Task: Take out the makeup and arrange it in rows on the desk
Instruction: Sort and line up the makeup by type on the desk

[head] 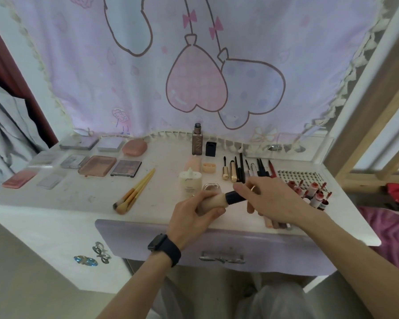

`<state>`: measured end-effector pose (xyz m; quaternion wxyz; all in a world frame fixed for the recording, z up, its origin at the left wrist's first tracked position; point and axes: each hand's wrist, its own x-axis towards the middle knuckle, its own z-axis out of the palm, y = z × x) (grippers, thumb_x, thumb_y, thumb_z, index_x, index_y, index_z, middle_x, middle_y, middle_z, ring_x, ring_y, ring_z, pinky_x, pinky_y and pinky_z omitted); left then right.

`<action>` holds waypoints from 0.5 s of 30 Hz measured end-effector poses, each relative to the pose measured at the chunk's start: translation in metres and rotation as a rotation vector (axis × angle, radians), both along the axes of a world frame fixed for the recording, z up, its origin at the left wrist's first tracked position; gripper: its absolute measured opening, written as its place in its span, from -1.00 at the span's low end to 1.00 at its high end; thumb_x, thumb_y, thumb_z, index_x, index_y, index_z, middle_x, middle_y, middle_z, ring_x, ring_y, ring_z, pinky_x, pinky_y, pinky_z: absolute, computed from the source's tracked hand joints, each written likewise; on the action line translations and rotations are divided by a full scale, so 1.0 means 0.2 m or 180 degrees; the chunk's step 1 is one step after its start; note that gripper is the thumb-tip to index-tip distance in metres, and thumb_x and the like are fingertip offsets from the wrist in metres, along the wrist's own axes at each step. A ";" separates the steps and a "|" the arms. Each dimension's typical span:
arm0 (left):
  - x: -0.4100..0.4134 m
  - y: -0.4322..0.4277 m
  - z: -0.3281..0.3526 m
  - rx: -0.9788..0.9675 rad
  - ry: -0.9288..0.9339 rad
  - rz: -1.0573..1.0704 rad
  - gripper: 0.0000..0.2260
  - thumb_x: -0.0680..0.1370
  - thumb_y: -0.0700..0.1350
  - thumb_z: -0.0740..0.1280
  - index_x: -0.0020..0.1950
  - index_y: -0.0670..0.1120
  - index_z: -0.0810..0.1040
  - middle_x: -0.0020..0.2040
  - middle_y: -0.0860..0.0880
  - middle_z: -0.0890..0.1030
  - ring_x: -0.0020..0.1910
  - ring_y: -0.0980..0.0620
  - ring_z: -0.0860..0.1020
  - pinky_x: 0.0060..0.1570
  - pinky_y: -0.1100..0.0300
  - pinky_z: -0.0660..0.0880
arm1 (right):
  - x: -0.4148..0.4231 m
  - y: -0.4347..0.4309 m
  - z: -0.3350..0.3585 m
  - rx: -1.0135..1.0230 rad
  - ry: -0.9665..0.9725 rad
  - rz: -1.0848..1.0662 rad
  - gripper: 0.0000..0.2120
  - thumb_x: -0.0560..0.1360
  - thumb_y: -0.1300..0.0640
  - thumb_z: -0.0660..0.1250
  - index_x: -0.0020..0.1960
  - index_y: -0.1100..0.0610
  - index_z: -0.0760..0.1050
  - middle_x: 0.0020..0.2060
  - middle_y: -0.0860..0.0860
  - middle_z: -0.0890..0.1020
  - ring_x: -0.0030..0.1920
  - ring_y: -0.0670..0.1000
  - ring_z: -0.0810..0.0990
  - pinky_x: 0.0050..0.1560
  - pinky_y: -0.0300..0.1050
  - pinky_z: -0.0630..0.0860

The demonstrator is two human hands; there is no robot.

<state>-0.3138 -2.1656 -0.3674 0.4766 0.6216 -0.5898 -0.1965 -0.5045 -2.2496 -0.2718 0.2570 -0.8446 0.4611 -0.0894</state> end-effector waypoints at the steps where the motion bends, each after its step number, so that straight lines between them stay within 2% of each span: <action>1: 0.00 0.00 0.00 0.0006 -0.0011 -0.0005 -0.67 0.49 0.09 0.47 0.09 0.45 0.43 0.06 0.21 0.60 -0.01 0.26 0.55 -0.06 0.36 0.50 | 0.00 0.01 0.00 0.0016 -0.0049 0.0056 -0.73 0.61 -0.24 0.18 0.03 -0.07 0.49 -0.26 -0.11 0.69 -0.32 0.02 0.66 -0.26 -0.08 0.64; 3: 0.00 0.00 0.00 0.0020 0.0001 0.0007 -0.68 0.49 0.09 0.47 0.10 0.42 0.44 0.05 0.20 0.61 -0.02 0.27 0.55 -0.07 0.40 0.48 | -0.02 0.01 0.00 0.0129 -0.0269 0.0235 -0.90 0.61 -0.08 0.29 0.10 -0.12 0.47 -0.09 -0.15 0.64 -0.16 -0.05 0.66 -0.11 -0.10 0.65; 5: 0.00 0.00 0.00 0.0042 0.0040 0.0024 -0.71 0.49 0.10 0.47 0.13 0.34 0.48 0.04 0.18 0.62 -0.03 0.26 0.55 -0.09 0.40 0.47 | -0.03 0.00 0.01 0.0200 -0.0484 0.0356 -0.77 0.56 0.01 0.38 0.17 -0.17 0.44 0.06 -0.21 0.58 -0.03 -0.15 0.62 -0.03 -0.21 0.58; 6: 0.00 0.00 0.00 0.0050 0.0042 0.0025 -0.72 0.49 0.10 0.47 0.15 0.31 0.50 0.05 0.18 0.62 -0.03 0.26 0.55 -0.08 0.39 0.48 | -0.03 0.00 0.00 0.0199 -0.0510 0.0327 -0.73 0.54 -0.05 0.40 0.20 -0.18 0.42 0.08 -0.22 0.57 -0.01 -0.18 0.60 -0.04 -0.26 0.53; 8: 0.00 0.00 0.01 0.0063 0.0047 0.0014 -0.72 0.49 0.10 0.47 0.14 0.31 0.49 0.06 0.20 0.61 -0.01 0.27 0.55 -0.08 0.41 0.47 | -0.02 0.00 0.00 0.0192 -0.0360 0.0157 -0.68 0.52 -0.27 0.32 0.19 -0.18 0.42 -0.03 -0.22 0.63 -0.09 -0.20 0.62 -0.13 -0.28 0.49; 10: 0.00 0.00 0.01 0.0060 0.0070 -0.0005 -0.70 0.49 0.08 0.47 0.11 0.38 0.46 0.05 0.23 0.59 -0.02 0.29 0.54 -0.10 0.45 0.44 | -0.02 0.00 -0.01 0.0084 -0.0102 0.0069 -0.66 0.54 -0.33 0.22 0.12 -0.11 0.48 -0.22 -0.15 0.69 -0.30 -0.20 0.63 -0.31 -0.29 0.51; 12: 0.00 0.00 0.01 0.0056 0.0084 -0.0019 -0.69 0.50 0.08 0.47 0.11 0.39 0.45 0.04 0.25 0.59 -0.03 0.28 0.53 -0.11 0.44 0.44 | -0.02 0.00 -0.01 0.0091 -0.0179 0.0152 -0.79 0.61 -0.17 0.25 0.12 -0.07 0.49 -0.21 -0.10 0.66 -0.41 -0.23 0.58 -0.47 -0.36 0.44; 13: 0.00 0.00 0.01 0.0061 0.0088 -0.0018 -0.70 0.50 0.09 0.46 0.11 0.39 0.45 0.04 0.25 0.59 -0.03 0.27 0.53 -0.11 0.43 0.45 | -0.03 0.01 0.00 0.0120 -0.0313 0.0258 -0.88 0.61 -0.05 0.30 0.14 -0.10 0.48 -0.13 -0.13 0.62 -0.37 -0.25 0.58 -0.46 -0.38 0.44; 15: 0.00 0.00 0.02 0.0078 0.0098 -0.0016 -0.69 0.50 0.09 0.46 0.11 0.40 0.44 0.04 0.25 0.58 -0.03 0.28 0.53 -0.11 0.43 0.45 | -0.03 0.00 0.01 0.0045 -0.0470 0.0450 -0.74 0.56 0.11 0.37 0.16 -0.18 0.45 0.05 -0.20 0.54 -0.15 -0.28 0.58 -0.29 -0.36 0.50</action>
